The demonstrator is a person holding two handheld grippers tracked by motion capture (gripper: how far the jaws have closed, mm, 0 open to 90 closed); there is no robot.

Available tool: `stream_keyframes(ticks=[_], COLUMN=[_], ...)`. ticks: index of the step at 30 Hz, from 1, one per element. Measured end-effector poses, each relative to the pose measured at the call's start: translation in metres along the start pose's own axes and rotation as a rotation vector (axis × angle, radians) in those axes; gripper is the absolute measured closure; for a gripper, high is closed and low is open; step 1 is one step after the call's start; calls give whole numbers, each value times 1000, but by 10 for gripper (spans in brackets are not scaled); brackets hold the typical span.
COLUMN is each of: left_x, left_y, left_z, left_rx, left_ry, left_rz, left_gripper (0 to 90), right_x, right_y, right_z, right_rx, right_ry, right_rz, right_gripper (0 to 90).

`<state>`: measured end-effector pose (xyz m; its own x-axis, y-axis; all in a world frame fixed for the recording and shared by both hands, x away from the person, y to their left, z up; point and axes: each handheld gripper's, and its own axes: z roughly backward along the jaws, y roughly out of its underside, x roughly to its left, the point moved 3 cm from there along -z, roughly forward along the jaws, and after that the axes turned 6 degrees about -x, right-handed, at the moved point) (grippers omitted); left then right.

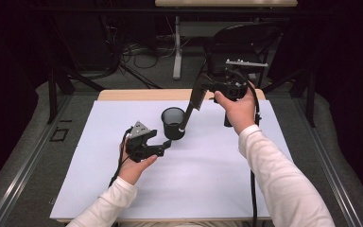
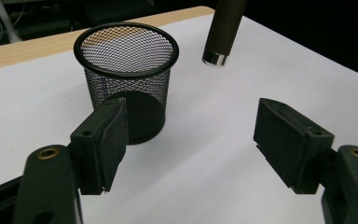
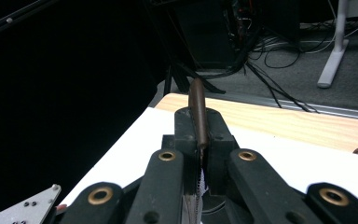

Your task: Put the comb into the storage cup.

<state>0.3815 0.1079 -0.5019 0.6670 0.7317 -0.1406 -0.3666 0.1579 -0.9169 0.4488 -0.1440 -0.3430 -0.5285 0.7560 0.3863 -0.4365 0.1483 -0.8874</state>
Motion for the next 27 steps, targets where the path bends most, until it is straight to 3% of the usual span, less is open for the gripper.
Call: stream_keyframes(ticks=[19, 27], left_x=[9, 11], left_y=[-2, 0], left_z=[2, -1], left_rx=[-46, -28], left_ry=[-4, -26], left_rz=[61, 53], left_gripper=[155, 142], right_x=[2, 2], right_y=[-21, -26], right_z=[-8, -15], right_rx=[-31, -43], right_ry=[42, 53], right_rz=[11, 8], right_gripper=[870, 870])
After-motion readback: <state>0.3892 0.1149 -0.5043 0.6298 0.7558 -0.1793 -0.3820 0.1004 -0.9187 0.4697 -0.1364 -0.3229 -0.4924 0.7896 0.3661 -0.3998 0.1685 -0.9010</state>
